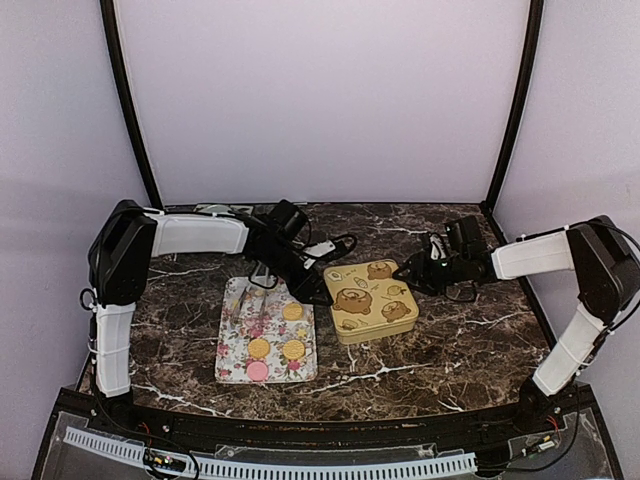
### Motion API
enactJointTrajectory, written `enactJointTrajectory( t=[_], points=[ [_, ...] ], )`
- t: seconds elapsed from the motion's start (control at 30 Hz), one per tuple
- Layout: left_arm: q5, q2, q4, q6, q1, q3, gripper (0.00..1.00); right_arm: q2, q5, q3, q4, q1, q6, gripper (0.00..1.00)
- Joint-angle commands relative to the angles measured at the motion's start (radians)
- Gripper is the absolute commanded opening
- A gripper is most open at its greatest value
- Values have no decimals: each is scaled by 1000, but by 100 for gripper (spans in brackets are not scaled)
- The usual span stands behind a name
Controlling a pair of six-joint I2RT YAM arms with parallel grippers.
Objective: Pack the cookies
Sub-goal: Press the box lid onto the packing box.
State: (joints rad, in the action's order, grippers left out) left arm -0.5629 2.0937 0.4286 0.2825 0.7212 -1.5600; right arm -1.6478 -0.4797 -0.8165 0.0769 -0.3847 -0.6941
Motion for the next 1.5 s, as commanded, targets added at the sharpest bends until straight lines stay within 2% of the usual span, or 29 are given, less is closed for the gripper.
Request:
enactJointTrajectory(
  t=[0.0,0.23,0.47,0.6,0.97,1.47],
  points=[
    [-16,-3,-47,-13,4,-41,54,7,-82,2,68,-5,-15,49],
    [-63,-5,-65,-28,2,-32,55,24,-122,30,140,-5,-64,44],
    [-122,-72,9,13,-90,32,54,45,-68,-5,34,-5,-18,42],
    [-132,-88,-19,13,-97,89,55,81,-10,-8,-29,-5,20,47],
    [21,28,-90,-22,2,26,52,101,9,-10,-51,-19,16,48],
    [36,47,-116,-43,12,-8,52,164,-3,-63,-64,-53,6,44]
  ],
)
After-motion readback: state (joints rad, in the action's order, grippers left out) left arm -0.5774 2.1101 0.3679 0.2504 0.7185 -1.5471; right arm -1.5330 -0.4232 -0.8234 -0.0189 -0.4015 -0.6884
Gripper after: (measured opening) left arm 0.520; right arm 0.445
